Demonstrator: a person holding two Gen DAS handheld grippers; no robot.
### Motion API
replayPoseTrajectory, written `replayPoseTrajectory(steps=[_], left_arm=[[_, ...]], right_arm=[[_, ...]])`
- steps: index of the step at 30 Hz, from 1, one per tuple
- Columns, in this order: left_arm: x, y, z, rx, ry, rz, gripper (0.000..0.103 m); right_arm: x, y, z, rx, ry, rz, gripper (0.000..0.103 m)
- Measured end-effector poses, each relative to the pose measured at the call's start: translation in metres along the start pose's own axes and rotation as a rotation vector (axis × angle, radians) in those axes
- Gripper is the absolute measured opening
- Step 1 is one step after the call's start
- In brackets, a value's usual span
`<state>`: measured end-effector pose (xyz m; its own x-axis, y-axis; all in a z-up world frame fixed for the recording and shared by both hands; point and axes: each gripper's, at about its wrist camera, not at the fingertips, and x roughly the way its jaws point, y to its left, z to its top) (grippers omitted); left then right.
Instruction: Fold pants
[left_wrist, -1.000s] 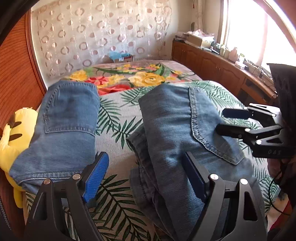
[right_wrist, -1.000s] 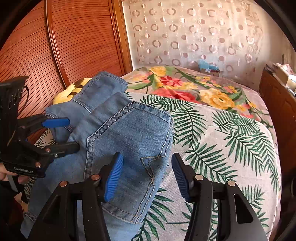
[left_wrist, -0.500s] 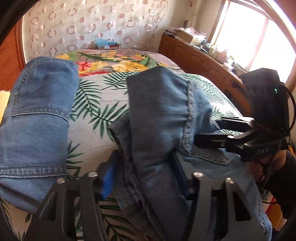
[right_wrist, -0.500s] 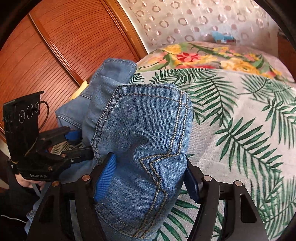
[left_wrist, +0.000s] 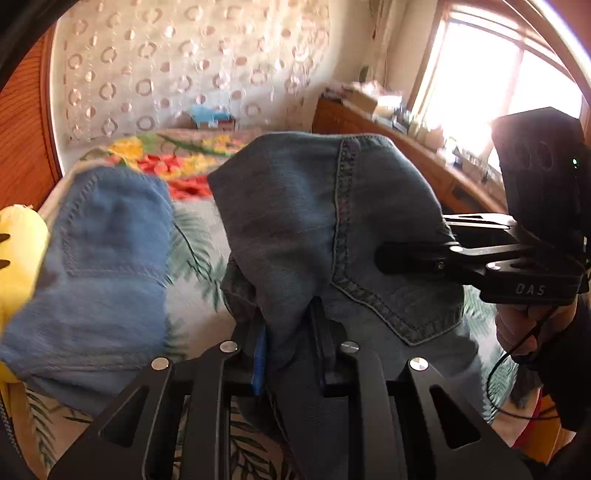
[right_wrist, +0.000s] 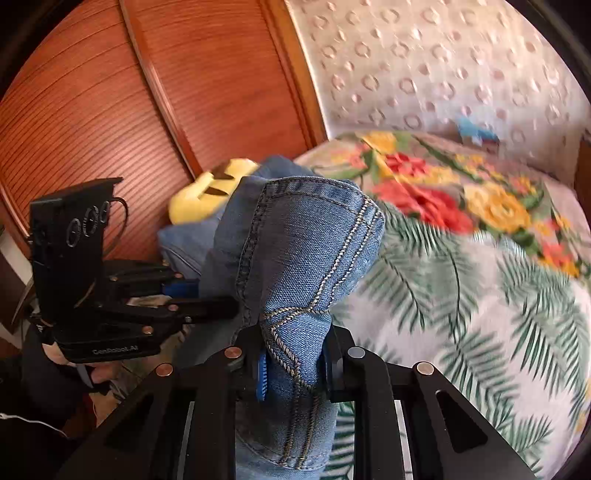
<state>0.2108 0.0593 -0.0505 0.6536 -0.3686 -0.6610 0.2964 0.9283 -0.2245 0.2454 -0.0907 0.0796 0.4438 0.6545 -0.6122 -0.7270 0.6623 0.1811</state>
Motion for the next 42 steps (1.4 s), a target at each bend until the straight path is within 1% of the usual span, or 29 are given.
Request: replayPoseTrajectory(steps=[5,8,12,15,20,23,26,28,30,32,34,35,37,38,40,41,42], left_arm=[[-0.049,0.016,0.024,-0.010,-0.126,0.029,0.020],[-0.077,0.032,0.038,-0.018,-0.197,0.061,0.020],[-0.117,0.055,0.053,-0.030,-0.280,0.113,0.020],[-0.152,0.072,0.061,-0.035,-0.340,0.166,0.020],[-0.204,0.103,0.068,-0.045,-0.411,0.268,0.020],[-0.217,0.117,0.074,-0.048,-0.423,0.311,0.020],[-0.202,0.132,0.081,-0.047,-0.400,0.345,0.020],[-0.180,0.145,0.085,-0.045,-0.355,0.363,0.020],[-0.141,0.160,0.093,-0.053,-0.275,0.367,0.020],[-0.096,0.173,0.093,-0.062,-0.180,0.364,0.020],[-0.050,0.180,0.087,-0.065,-0.093,0.363,0.020],[-0.034,0.183,0.085,-0.067,-0.061,0.366,0.020],[-0.016,0.184,0.081,-0.077,-0.033,0.350,0.020],[-0.013,0.184,0.081,-0.082,-0.030,0.348,0.020],[-0.015,0.182,0.081,-0.083,-0.031,0.348,0.020],[-0.018,0.180,0.081,-0.076,-0.034,0.347,0.020],[-0.022,0.177,0.078,-0.070,-0.036,0.348,0.020]], right_arm=[[-0.024,0.044,0.047,-0.128,-0.071,0.000,0.021],[-0.029,0.074,0.076,-0.206,-0.108,0.000,0.021],[-0.035,0.107,0.106,-0.281,-0.149,0.023,0.021],[-0.034,0.128,0.128,-0.311,-0.178,0.067,0.020],[-0.028,0.159,0.160,-0.324,-0.221,0.188,0.020],[-0.017,0.163,0.168,-0.302,-0.240,0.259,0.020],[0.004,0.145,0.171,-0.219,-0.240,0.332,0.020],[0.026,0.120,0.164,-0.187,-0.240,0.327,0.020],[0.065,0.089,0.155,-0.106,-0.200,0.318,0.021],[0.099,0.065,0.138,-0.065,-0.157,0.258,0.021],[0.129,0.040,0.119,-0.021,-0.101,0.186,0.021],[0.140,0.029,0.111,-0.007,-0.080,0.147,0.022],[0.154,0.009,0.102,0.014,-0.051,0.047,0.024],[0.157,0.000,0.099,0.028,-0.041,0.026,0.026],[0.157,-0.016,0.094,0.061,-0.021,0.010,0.038],[0.155,-0.022,0.092,0.063,-0.009,-0.009,0.051],[0.154,-0.023,0.093,0.060,0.005,-0.031,0.059]])
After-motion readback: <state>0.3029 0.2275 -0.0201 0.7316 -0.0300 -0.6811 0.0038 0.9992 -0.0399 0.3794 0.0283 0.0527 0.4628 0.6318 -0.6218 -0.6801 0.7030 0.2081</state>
